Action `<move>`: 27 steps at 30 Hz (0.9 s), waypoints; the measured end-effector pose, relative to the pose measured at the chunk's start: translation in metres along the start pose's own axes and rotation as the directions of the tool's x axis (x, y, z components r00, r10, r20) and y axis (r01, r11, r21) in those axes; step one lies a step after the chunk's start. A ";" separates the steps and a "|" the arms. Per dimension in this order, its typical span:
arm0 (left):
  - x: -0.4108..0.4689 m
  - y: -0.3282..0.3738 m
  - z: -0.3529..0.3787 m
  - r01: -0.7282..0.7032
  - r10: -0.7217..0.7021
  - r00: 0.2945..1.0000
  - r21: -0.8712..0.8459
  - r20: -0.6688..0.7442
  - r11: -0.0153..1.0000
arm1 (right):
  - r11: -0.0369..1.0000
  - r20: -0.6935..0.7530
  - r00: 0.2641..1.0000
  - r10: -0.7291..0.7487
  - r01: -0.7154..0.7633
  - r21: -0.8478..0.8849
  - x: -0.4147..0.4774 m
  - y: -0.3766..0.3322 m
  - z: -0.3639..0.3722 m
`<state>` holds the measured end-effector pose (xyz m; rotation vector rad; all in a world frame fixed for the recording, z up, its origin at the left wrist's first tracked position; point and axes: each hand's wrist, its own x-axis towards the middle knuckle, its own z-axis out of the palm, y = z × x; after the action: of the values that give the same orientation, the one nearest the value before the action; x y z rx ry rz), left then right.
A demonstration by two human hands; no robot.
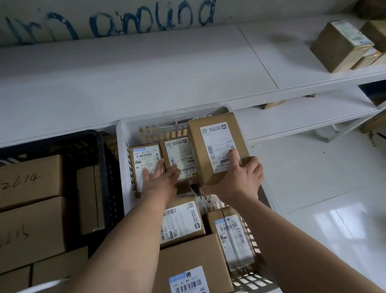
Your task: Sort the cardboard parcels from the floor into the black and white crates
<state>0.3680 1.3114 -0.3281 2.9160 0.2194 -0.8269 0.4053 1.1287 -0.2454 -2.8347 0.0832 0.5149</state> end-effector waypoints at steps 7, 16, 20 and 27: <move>-0.011 0.012 -0.017 0.010 -0.012 0.998 0.030 0.054 0.999 | 1.000 0.044 0.999 -0.023 0.022 0.013 -0.024 0.025 -0.010; -0.079 0.035 0.002 -0.037 0.041 0.976 -0.025 0.213 0.999 | 0.999 0.131 0.991 -0.006 0.012 -0.046 -0.082 0.065 -0.018; -0.095 0.038 0.005 -0.052 0.048 0.972 0.012 0.232 0.999 | 0.999 0.151 0.989 0.001 0.007 -0.051 -0.092 0.075 -0.006; -0.108 0.042 0.005 -0.031 0.045 0.948 -0.048 0.315 0.998 | 0.998 0.179 0.984 -0.001 0.013 -0.069 -0.078 0.067 0.012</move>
<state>0.2814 1.2578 -0.2725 2.6867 0.1495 -1.2482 0.3217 1.0682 -0.2450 -2.8397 0.0213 0.7834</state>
